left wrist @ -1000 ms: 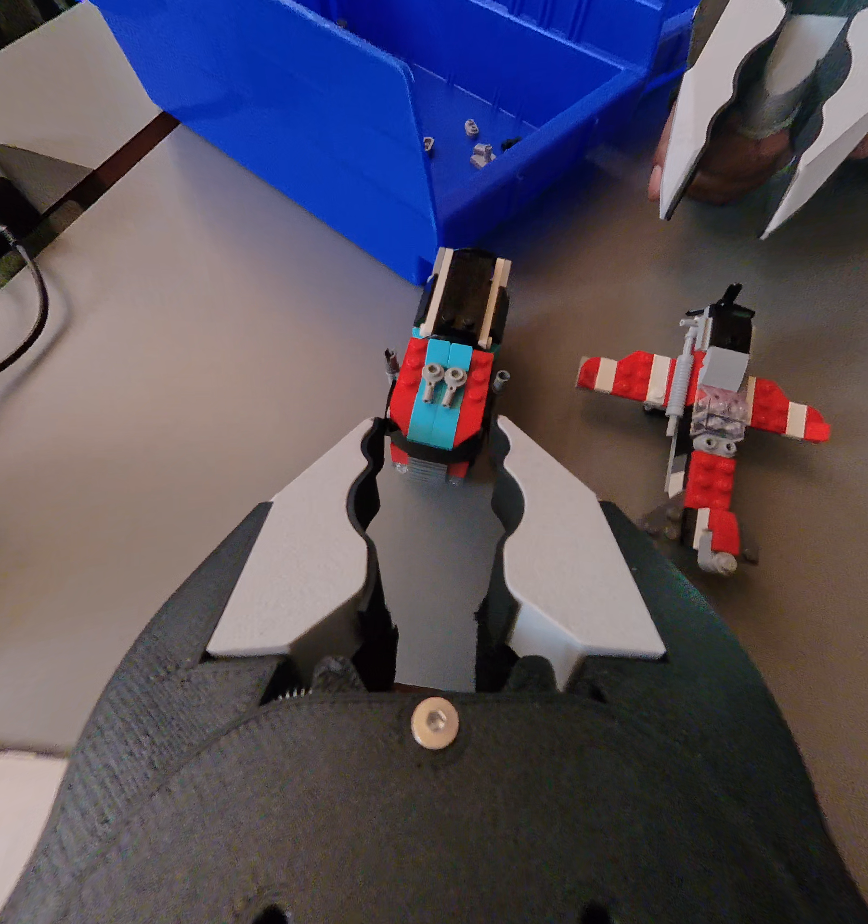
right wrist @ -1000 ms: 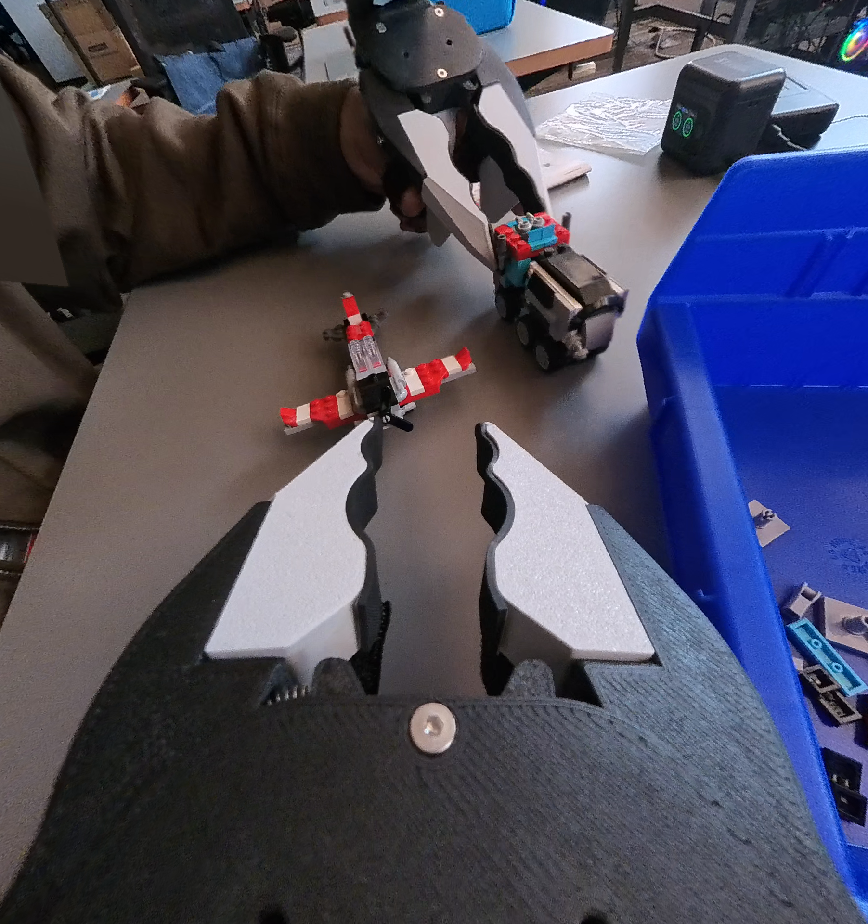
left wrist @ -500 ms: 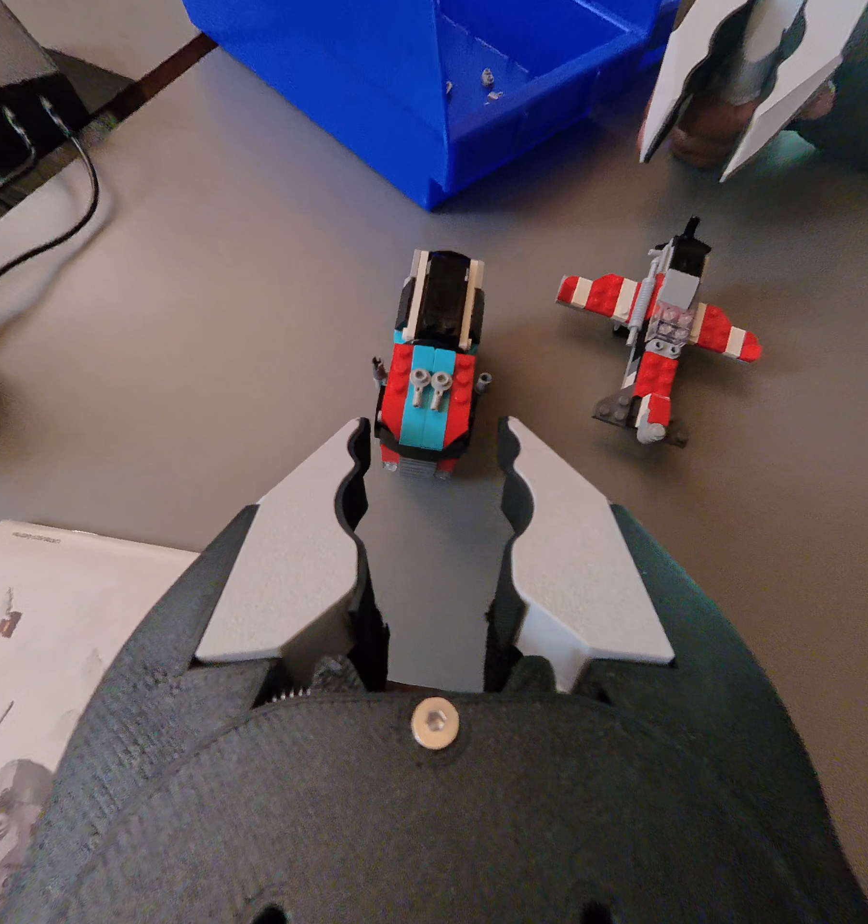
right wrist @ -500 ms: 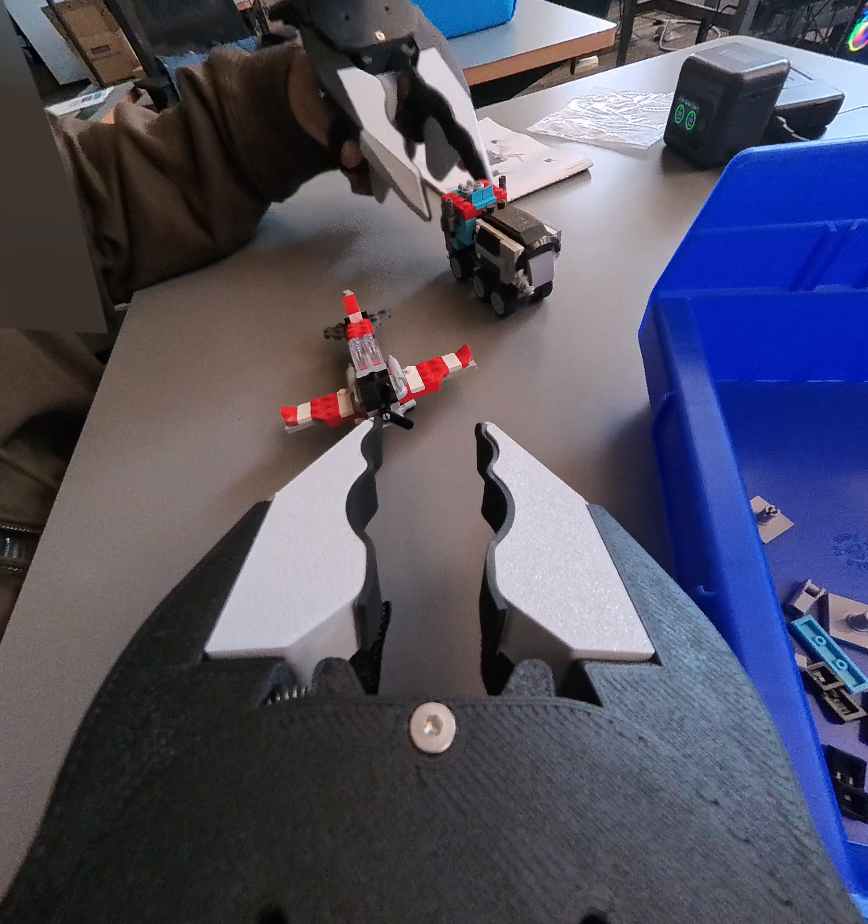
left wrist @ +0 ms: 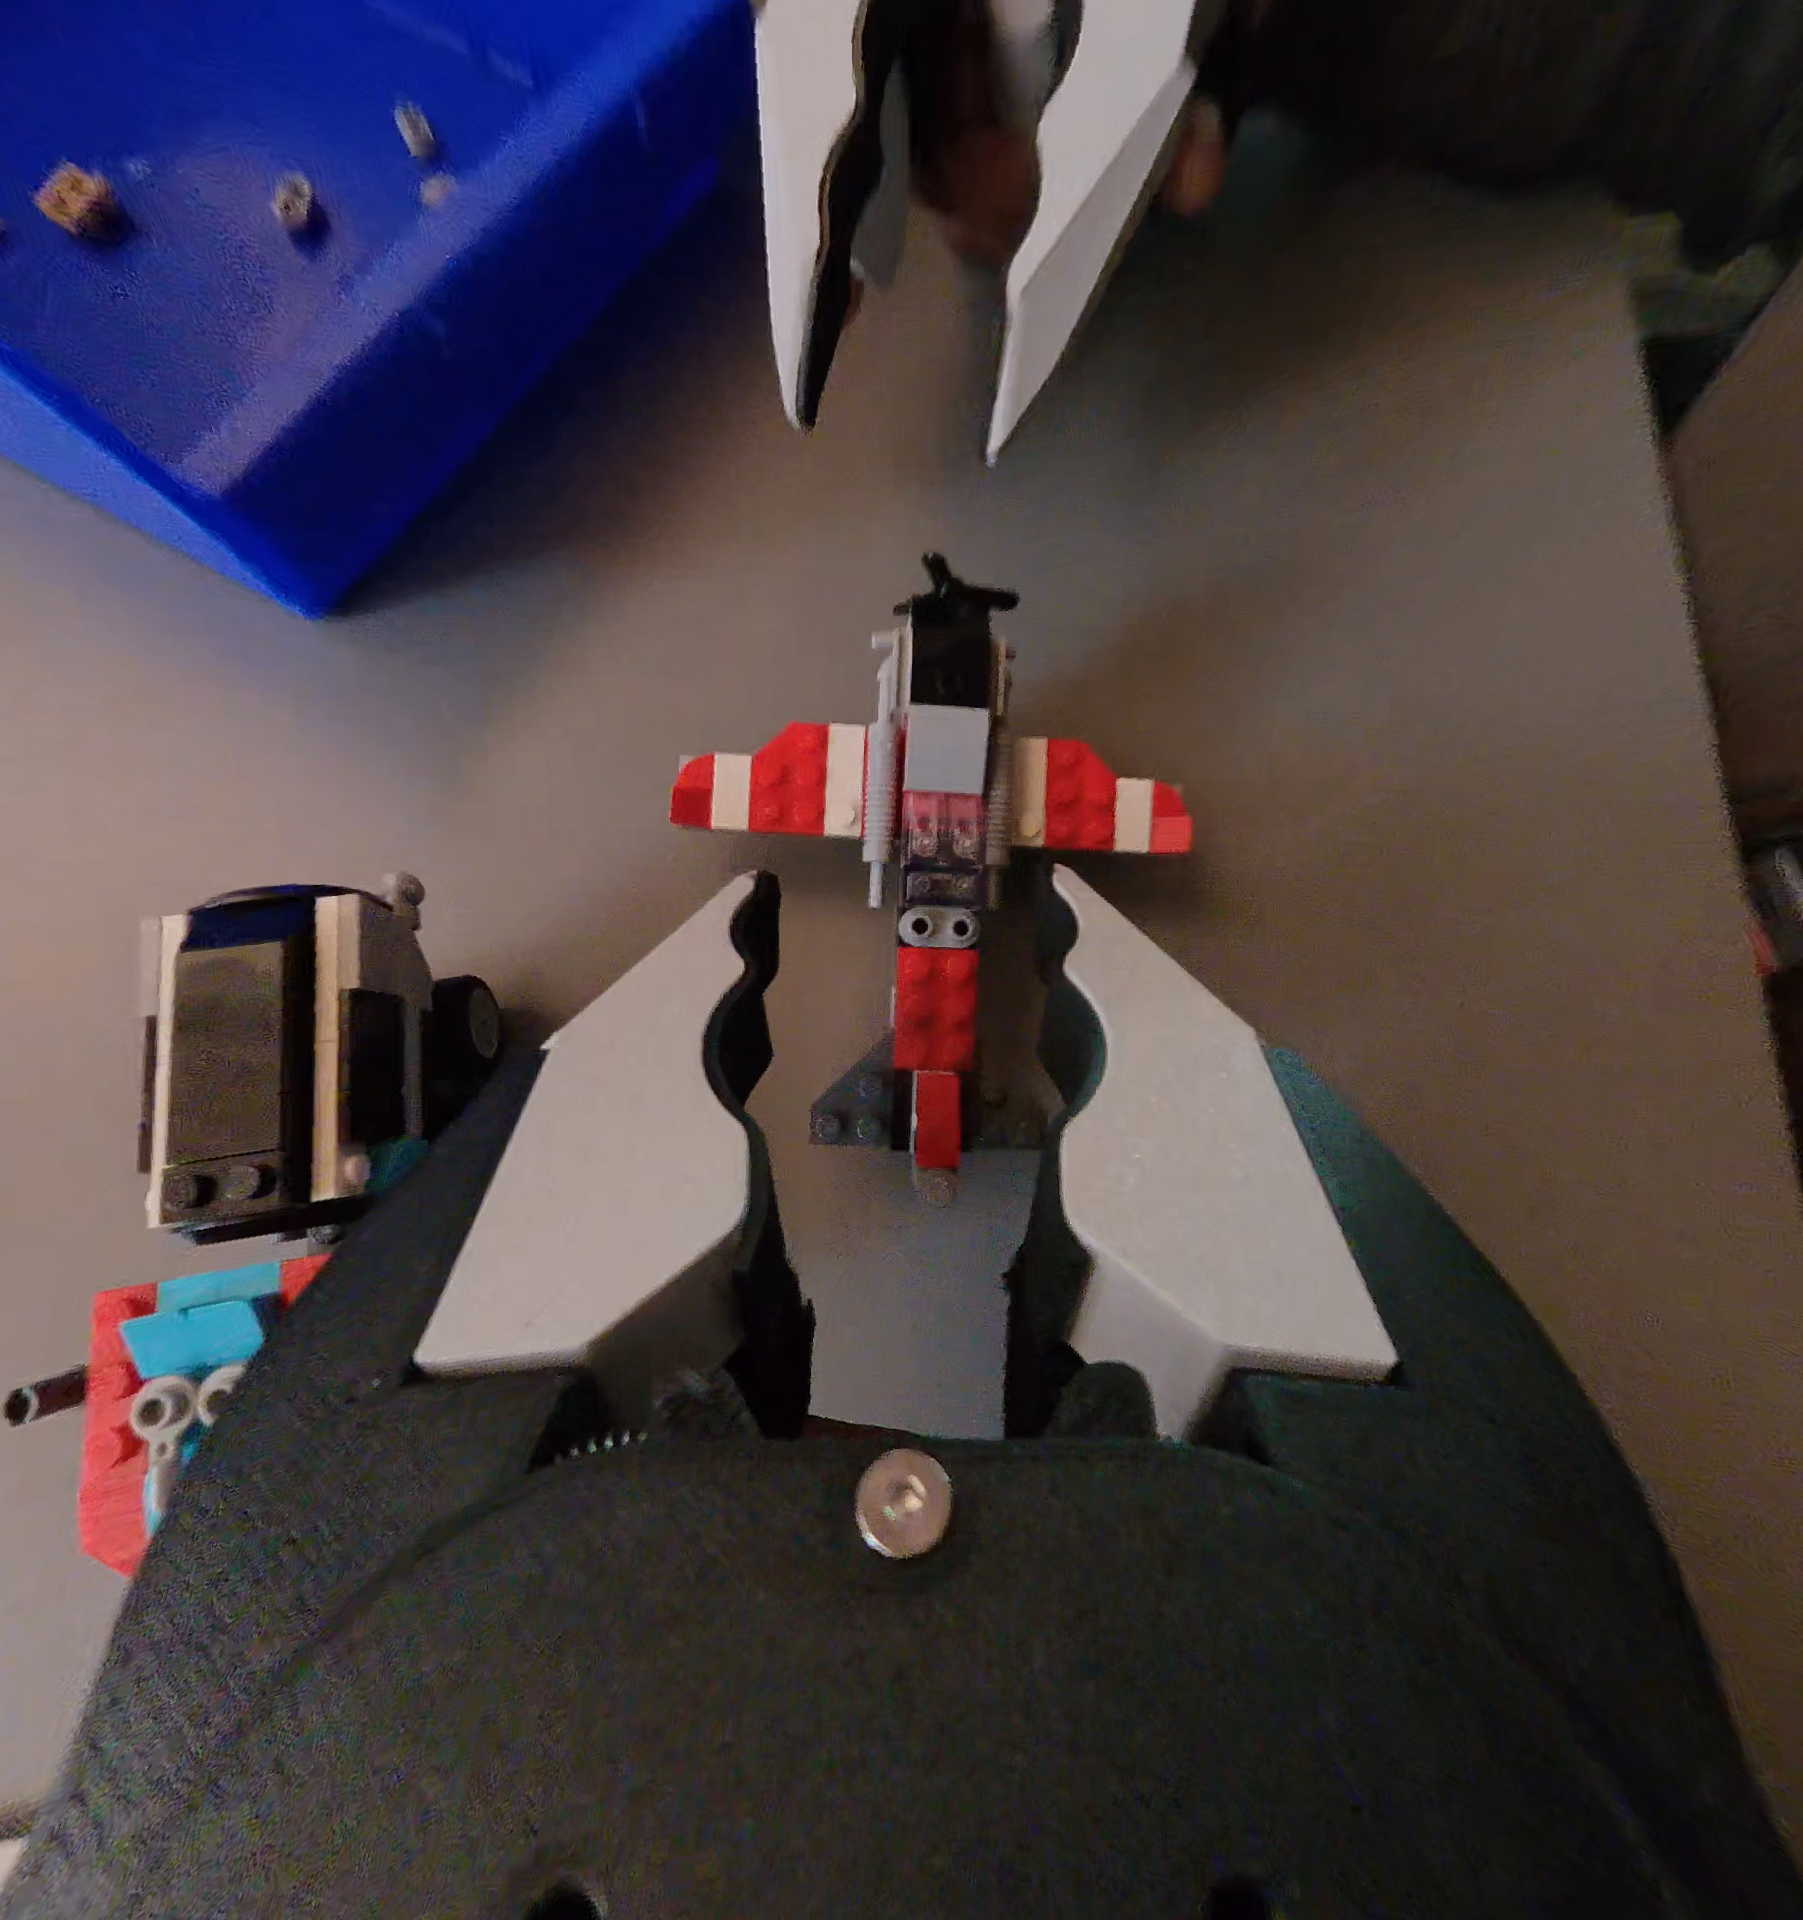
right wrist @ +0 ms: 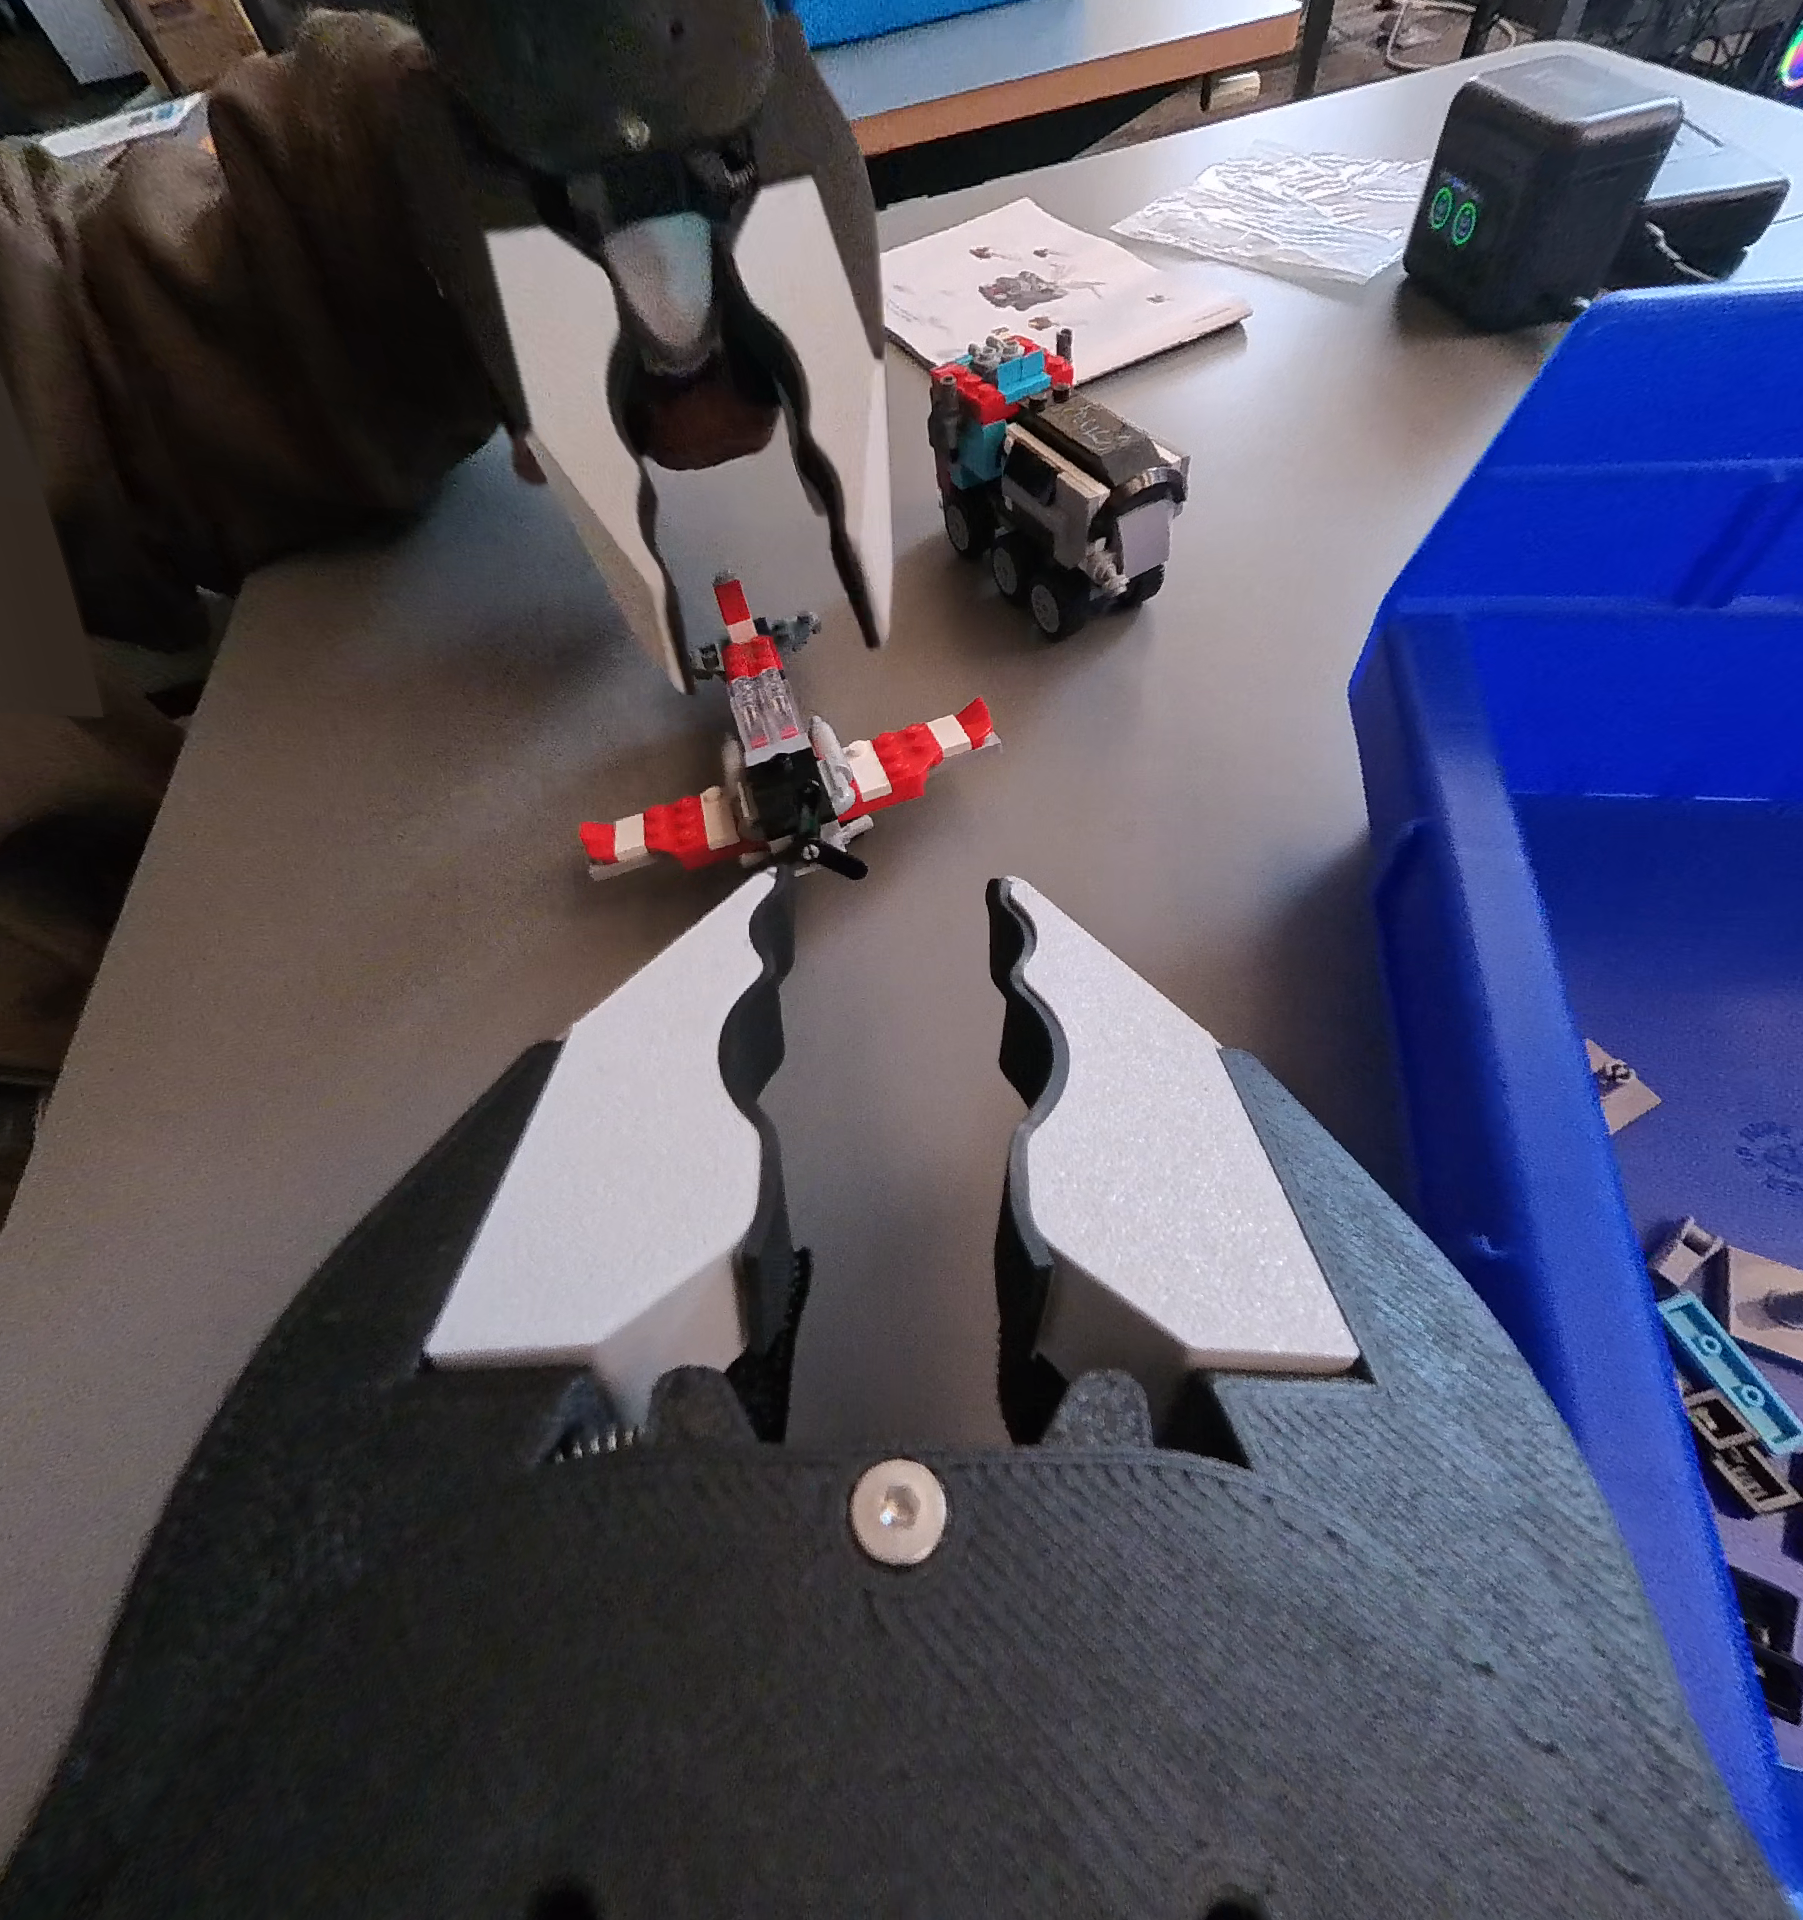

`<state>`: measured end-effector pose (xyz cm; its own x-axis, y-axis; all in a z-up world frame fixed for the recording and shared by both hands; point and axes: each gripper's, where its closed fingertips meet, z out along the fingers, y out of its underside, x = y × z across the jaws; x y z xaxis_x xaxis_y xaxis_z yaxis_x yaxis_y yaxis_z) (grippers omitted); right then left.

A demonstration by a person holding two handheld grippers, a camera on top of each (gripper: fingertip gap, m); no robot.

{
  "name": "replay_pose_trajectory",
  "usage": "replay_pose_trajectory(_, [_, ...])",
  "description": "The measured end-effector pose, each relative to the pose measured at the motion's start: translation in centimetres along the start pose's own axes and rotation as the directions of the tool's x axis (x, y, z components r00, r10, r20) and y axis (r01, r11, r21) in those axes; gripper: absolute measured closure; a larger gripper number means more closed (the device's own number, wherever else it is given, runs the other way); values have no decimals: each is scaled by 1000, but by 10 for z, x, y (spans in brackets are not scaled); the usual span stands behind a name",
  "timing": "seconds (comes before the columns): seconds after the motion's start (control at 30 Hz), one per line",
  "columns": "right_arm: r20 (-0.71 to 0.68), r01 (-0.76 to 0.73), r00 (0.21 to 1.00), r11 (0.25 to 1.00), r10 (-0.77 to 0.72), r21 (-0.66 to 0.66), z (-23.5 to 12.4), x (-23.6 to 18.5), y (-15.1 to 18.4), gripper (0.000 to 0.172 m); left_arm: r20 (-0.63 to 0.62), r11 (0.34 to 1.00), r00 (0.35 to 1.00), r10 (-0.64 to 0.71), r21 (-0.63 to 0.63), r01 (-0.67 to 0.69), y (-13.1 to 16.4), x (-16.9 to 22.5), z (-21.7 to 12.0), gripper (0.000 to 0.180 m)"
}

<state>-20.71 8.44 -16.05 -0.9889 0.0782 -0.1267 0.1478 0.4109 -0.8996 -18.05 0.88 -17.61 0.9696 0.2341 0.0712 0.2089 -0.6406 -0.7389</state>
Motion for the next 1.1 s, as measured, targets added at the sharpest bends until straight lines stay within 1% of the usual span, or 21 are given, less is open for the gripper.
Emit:
replay_pose_trajectory(0.1, [-1,9,1000,1000,-9,-8,1,-1,1,134,19,998,1000,8,-66,-6,8,-2,8,134])
replay_pose_trajectory(0.27, [2,28,1000,999,-28,-17,2,-3,2,134,18,995,999,33,-93,-31,8,2,17,146])
replay_pose_trajectory(0.33, [2,42,999,999,-42,-19,2,-5,2,134,7,996,999,35,-80,-34,7,6,19,155])
replay_pose_trajectory(0.43, [6,81,997,997,-81,-17,3,-8,2,134,15,998,1000,12,-56,-12,6,3,17,157])
replay_pose_trajectory(0.5, [-16,158,987,987,-158,5,2,-10,-2,134,7,999,1000,-21,-33,21,6,2,14,158])
replay_pose_trajectory(0.6, [-56,322,945,947,-322,8,3,-13,-2,134,-23,998,998,-55,8,56,3,3,10,159])
replay_pose_trajectory(0.67, [-70,398,915,917,-397,13,5,-15,-3,133,-48,998,997,-58,29,59,0,5,9,161])
replay_pose_trajectory(0.8, [-53,460,887,888,-458,22,9,-19,-3,130,-80,997,995,-65,40,68,0,8,10,163])
replay_pose_trajectory(0.87, [-49,497,867,868,-496,-8,13,-19,2,129,-84,998,995,-55,35,58,2,9,10,163])
replay_pose_trajectory(1.03, [-38,601,792,790,-609,-121,27,-18,16,131,-93,1000,995,-18,-3,18,9,13,11,162])
replay_pose_trajectory(1.07, [-37,611,784,781,-620,-128,29,-19,17,133,-94,1000,996,-8,-9,8,11,13,11,161])
replay_pose_trajectory(1.1, [-36,615,781,777,-624,-129,29,-19,18,134,-102,1000,995,2,-11,-3,11,16,9,154])
